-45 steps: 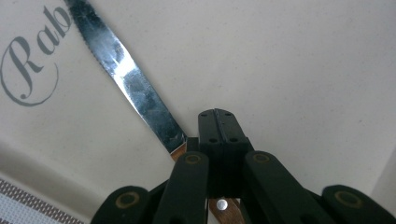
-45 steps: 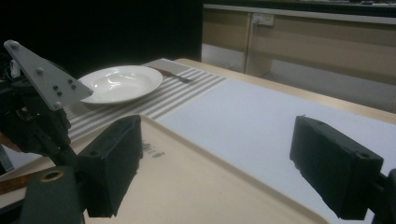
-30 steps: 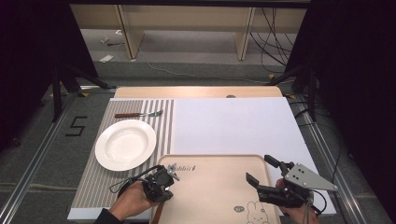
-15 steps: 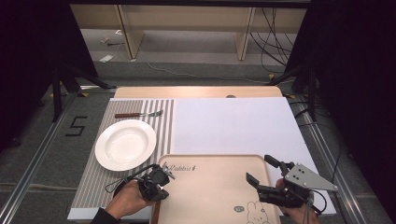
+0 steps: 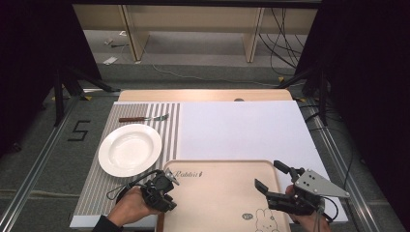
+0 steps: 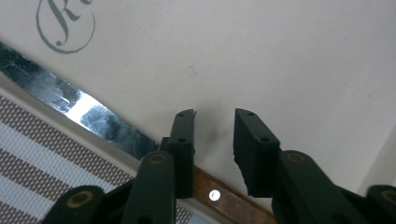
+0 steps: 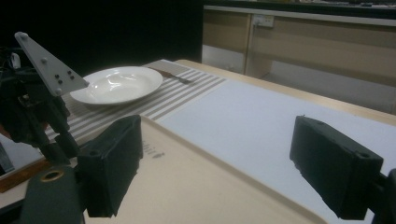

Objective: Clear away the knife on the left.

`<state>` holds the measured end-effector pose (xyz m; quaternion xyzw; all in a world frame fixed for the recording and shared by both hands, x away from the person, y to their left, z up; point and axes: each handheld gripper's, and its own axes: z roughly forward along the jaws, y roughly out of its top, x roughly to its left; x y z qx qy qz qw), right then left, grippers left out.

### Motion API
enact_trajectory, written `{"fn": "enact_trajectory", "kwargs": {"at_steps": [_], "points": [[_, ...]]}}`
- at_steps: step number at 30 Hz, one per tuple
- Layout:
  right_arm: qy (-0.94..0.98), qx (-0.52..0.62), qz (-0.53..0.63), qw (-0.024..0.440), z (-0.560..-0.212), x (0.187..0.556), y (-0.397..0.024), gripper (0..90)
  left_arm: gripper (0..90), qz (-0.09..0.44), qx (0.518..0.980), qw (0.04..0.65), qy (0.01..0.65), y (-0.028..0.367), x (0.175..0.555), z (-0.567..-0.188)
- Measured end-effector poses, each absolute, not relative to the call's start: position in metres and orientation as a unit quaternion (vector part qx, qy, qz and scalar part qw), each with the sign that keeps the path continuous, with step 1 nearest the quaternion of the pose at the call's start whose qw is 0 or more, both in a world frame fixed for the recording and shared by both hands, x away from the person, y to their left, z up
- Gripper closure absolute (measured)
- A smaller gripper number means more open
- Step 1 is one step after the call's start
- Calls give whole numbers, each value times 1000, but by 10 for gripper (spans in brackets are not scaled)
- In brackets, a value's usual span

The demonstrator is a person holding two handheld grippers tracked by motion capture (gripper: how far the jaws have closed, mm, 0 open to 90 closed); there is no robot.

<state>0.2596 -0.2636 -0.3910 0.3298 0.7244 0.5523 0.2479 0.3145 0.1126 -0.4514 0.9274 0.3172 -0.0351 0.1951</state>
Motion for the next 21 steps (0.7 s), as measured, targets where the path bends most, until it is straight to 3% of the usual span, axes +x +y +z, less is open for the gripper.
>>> {"fn": "enact_trajectory", "kwargs": {"at_steps": [9,14,21], "points": [[724,330,552,248,-391,260,-264,181,358,-30,913,258,316,111,312,-443],[724,329,553,247,-391,259,-264,181,271,-29,902,298,310,113,311,-437],[724,329,553,248,-391,259,-264,181,233,1,886,352,303,114,307,-427]]}}
